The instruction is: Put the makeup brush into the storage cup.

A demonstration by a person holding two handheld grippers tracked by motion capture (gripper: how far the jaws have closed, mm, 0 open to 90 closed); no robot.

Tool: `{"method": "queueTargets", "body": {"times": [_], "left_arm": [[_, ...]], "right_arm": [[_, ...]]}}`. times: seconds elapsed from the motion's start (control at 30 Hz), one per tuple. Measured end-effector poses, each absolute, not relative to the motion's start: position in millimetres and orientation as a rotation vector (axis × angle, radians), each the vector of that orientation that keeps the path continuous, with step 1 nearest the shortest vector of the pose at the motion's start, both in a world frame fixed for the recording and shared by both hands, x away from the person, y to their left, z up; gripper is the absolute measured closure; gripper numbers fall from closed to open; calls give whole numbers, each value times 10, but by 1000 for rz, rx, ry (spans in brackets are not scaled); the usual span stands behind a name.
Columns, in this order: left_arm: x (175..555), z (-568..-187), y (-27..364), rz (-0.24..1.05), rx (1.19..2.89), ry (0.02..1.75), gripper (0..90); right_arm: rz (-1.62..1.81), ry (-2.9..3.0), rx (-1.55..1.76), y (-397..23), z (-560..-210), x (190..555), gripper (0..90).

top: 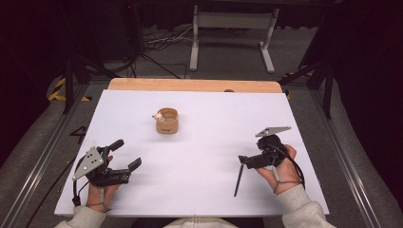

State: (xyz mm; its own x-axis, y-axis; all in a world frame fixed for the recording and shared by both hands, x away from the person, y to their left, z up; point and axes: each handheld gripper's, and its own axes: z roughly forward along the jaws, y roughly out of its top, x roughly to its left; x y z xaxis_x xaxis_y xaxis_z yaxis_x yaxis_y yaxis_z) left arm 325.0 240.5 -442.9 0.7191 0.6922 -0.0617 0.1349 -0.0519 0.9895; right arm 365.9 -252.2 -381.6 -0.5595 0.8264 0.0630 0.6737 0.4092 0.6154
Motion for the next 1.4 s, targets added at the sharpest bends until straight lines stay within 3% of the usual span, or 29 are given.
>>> {"method": "queueTargets", "body": {"times": [0.6,1.4], "left_arm": [[3260,-4426,2411,485,1584,707,56],[3252,-4414,2369,493,1628,701,49]], "right_arm": [[575,2468,1519,-2284,-3862,3861,191],[327,2504,1607,-2127,-4029,4006,235]]}}
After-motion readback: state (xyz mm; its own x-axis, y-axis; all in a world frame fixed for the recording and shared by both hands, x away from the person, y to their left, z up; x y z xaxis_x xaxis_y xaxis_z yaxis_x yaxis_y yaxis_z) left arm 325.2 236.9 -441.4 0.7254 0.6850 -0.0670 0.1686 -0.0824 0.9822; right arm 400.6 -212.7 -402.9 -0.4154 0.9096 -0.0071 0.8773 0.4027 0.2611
